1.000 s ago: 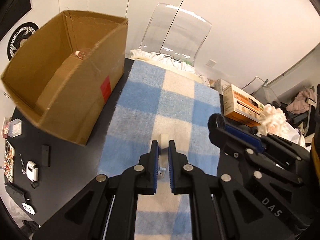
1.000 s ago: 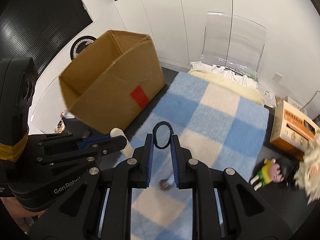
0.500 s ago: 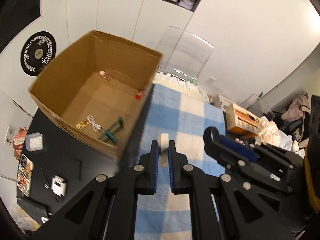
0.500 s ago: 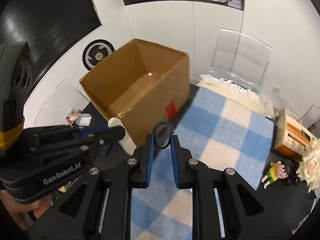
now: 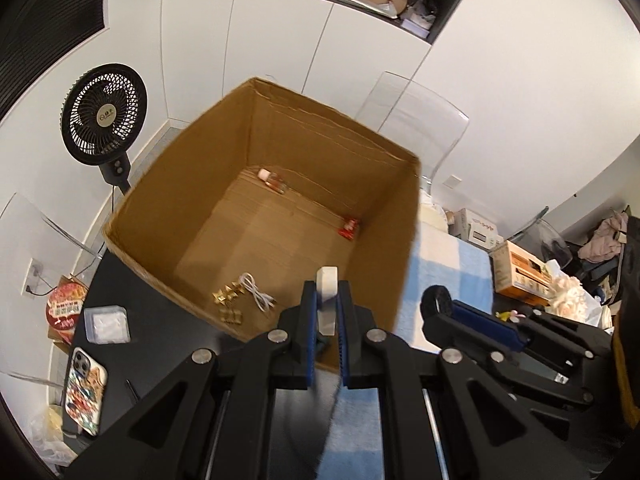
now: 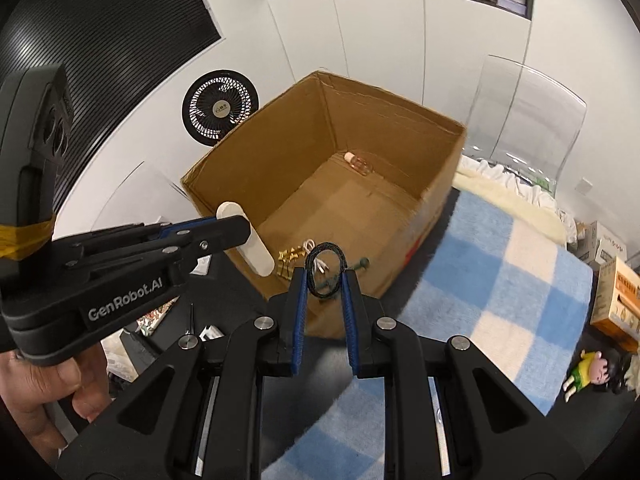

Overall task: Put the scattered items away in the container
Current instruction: 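Carry the nail file in the left gripper while the right carries the hair tie toward the box, then open both grippers to drop the nail file and hair tie into the box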

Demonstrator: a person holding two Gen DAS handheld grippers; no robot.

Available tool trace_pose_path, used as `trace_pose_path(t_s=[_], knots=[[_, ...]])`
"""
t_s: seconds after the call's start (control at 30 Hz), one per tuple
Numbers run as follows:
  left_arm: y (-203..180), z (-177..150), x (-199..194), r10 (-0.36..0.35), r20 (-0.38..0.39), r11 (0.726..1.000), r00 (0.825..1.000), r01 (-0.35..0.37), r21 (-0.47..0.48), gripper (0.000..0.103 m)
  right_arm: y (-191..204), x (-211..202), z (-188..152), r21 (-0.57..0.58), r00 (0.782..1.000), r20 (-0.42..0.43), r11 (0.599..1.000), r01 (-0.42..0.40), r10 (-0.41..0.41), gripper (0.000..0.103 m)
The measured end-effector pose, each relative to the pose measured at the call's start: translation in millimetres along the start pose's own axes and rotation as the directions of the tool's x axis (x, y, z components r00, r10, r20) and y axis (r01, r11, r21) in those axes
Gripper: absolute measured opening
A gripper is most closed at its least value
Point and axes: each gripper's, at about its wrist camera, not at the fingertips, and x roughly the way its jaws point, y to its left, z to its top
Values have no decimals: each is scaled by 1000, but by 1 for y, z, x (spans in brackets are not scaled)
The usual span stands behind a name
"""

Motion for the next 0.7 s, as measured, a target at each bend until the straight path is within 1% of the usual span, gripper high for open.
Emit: trace_pose_path(t_s=[0.07,0.2,0.27,0.4,0.53,0.57,0.6,0.63,0.7], knots=[[6,7,5,1,-7,1000,1000,-1,1,9,3,9,8,6,1000,-6,1000,-10,10,18],[15,17,19,15,-20,1000,1000,-15,11,9,6,28,23,-3,1000,-23,1000,2,-2,18],[18,19,24,11,-29,1000,1000,-11,11,9,5,40,29,-4,999,-36,1000,9,-9,18],[23,19,31,25,-32,1000,999,-24,11,9,3,59,38,-3,998,-62,1000,9,-9,18],[30,16,32,43,-25,999,999,-43,-2,9,2,68,43,-5,997,-72,1000,18,-19,19],[32,16,32,48,-23,999,999,-48,-5,9,2,68,43,-7,997,-70,1000,27,-27,20],[33,15,32,52,-21,999,998,-53,-9,9,2,69,44,-10,997,-69,999,41,-42,23],[35,14,32,57,-19,998,998,-57,-12,10,2,69,45,-10,996,-69,998,54,-55,23],[39,13,33,66,-15,998,998,-66,-19,14,0,71,46,-4,996,-69,998,60,-60,23]])
